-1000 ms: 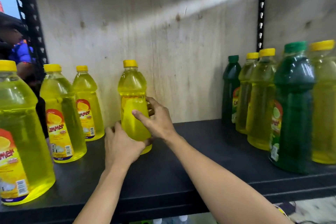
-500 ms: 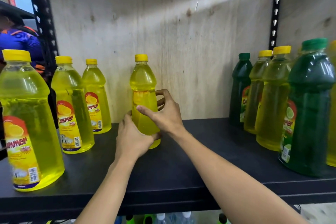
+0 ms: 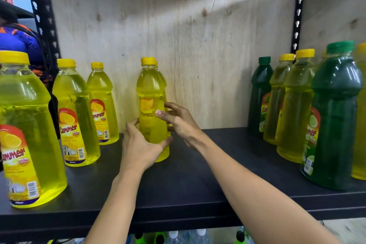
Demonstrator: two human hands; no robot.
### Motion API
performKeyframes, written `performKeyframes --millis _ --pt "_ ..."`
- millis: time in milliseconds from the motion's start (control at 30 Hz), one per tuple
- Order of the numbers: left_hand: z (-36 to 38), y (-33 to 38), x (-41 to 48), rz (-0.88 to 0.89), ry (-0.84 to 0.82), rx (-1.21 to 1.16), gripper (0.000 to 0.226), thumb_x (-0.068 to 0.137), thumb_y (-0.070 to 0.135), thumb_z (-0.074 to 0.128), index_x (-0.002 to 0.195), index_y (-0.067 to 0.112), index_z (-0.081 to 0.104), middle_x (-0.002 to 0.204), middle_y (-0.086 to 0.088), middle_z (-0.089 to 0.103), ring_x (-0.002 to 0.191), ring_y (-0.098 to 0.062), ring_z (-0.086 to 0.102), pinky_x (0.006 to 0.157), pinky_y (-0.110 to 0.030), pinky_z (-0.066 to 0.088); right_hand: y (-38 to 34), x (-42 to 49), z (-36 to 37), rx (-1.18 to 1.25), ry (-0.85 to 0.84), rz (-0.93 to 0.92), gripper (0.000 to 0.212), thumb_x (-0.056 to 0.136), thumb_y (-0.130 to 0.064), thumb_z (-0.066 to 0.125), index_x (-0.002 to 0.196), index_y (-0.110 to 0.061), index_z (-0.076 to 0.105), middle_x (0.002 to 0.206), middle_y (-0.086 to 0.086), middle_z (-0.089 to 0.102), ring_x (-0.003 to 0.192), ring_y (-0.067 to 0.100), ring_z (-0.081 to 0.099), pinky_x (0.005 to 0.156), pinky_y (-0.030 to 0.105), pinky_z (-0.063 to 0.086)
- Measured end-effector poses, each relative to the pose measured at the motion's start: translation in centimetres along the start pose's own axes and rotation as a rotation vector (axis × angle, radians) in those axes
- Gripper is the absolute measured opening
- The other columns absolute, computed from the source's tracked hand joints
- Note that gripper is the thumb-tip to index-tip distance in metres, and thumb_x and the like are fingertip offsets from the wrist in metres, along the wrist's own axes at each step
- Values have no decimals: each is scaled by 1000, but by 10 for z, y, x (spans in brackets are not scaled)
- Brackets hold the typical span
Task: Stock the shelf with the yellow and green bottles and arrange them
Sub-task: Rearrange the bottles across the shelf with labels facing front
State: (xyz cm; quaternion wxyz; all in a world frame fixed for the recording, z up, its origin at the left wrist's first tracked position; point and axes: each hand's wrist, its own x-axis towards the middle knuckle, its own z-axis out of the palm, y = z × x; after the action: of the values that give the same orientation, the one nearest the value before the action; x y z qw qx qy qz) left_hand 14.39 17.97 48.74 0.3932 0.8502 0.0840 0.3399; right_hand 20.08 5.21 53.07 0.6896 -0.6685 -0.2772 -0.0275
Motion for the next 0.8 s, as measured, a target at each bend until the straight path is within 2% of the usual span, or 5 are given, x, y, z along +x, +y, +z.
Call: performKeyframes --millis 133,267,400,600,800 --pt "-5 0 2 0 69 72 106 54 72 80 139 26 38 134 -9 44 125 -32 49 99 -45 46 0 0 -1 -6 -5 -10 60 85 -33 77 139 -22 55 110 4 67 110 20 66 77 33 55" --pt "-5 0 2 -1 62 53 103 57 68 81 140 31 32 136 -10 46 124 -33 50 96 -45 46 1 0 0 41 -113 52 50 89 -25 72 137 -18 58 126 6 67 120 25 62 97 43 50" --pt "-3 1 -1 48 85 25 97 60 61 83 133 31 27 136 -11 44 124 -35 50 95 -45 46 1 -1 -1 189 -209 102 45 96 -11 53 141 -12 54 133 15 62 111 26 59 92 40 42" --pt "-6 2 -4 24 101 158 98 61 74 70 138 32 26 136 -6 44 125 -33 49 90 -48 48 5 1 0 30 -120 56 62 88 -21 74 145 -16 50 132 11 64 123 25 61 97 38 50" --pt "-16 -4 4 -31 124 -2 90 53 73 79 129 30 56 120 -2 67 109 -27 63 83 -41 54 10 4 12 -71 -51 -25 74 73 -36 87 138 -22 55 122 -1 66 106 9 65 75 20 54"
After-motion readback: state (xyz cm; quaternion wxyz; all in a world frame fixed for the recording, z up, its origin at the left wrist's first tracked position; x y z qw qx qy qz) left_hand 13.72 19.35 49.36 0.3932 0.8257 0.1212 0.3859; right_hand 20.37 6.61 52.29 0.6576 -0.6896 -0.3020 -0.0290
